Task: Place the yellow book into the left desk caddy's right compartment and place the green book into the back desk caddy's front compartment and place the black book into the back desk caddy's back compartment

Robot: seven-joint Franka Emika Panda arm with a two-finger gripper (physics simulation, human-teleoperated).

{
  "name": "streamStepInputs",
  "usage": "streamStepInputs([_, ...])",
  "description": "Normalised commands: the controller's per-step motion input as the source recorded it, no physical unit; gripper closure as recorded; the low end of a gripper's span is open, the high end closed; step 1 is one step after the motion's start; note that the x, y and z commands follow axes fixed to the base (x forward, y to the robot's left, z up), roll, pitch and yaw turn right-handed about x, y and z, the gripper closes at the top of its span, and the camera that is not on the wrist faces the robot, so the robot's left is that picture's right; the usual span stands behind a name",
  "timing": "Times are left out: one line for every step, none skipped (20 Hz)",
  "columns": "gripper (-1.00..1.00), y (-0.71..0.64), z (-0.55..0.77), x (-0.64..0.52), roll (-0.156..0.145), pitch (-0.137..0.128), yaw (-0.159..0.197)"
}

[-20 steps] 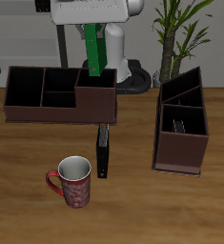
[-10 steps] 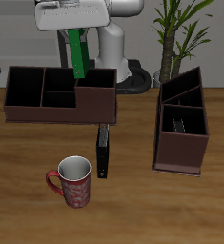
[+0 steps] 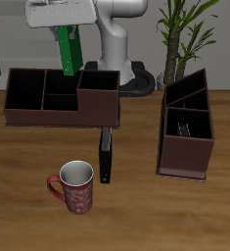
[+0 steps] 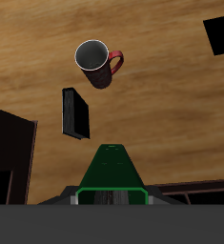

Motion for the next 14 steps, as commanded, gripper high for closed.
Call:
streamStepInputs([1.00, 0.06, -0.08, -0.44, 0.058, -0.074, 0.181])
streamStepInputs([1.00, -0.15, -0.03, -0.83, 0.195, -0.040, -0.096])
streamStepInputs([1.00, 0.05, -0.05, -0.19, 0.038, 0.000, 0.007])
streamStepInputs([1.00, -0.20, -0.08, -0.52, 0.081, -0.027, 0.113])
streamStepInputs([1.00, 0.14, -0.01, -0.05, 0.000, 0.000, 0.000])
streamStepInputs([1.00, -0.29, -0.05, -0.54, 0.076, 0.001, 0.117])
streamStepInputs([1.00, -0.18, -0.01, -0.30, 0.042, 0.002, 0.124])
streamStepInputs([1.00, -0.18, 0.00, -0.31, 0.066, 0.024, -0.015])
streamStepInputs([1.00, -0.16, 0.02, -0.38, -0.001, -0.021, 0.155])
streamStepInputs([1.00, -0.33, 0.01, -0.32, -0.058, -0.016, 0.068])
streamStepInputs([1.00, -0.27, -0.02, -0.26, -0.045, 0.016, -0.006])
streamStepInputs([1.00, -0.72, 0.07, -0.52, -0.126, -0.038, 0.003])
streamStepInputs([1.00, -0.30, -0.07, -0.27, -0.001, 0.081, -0.126])
streamStepInputs([1.00, 0.13, 0.01, -0.05, 0.000, 0.000, 0.000])
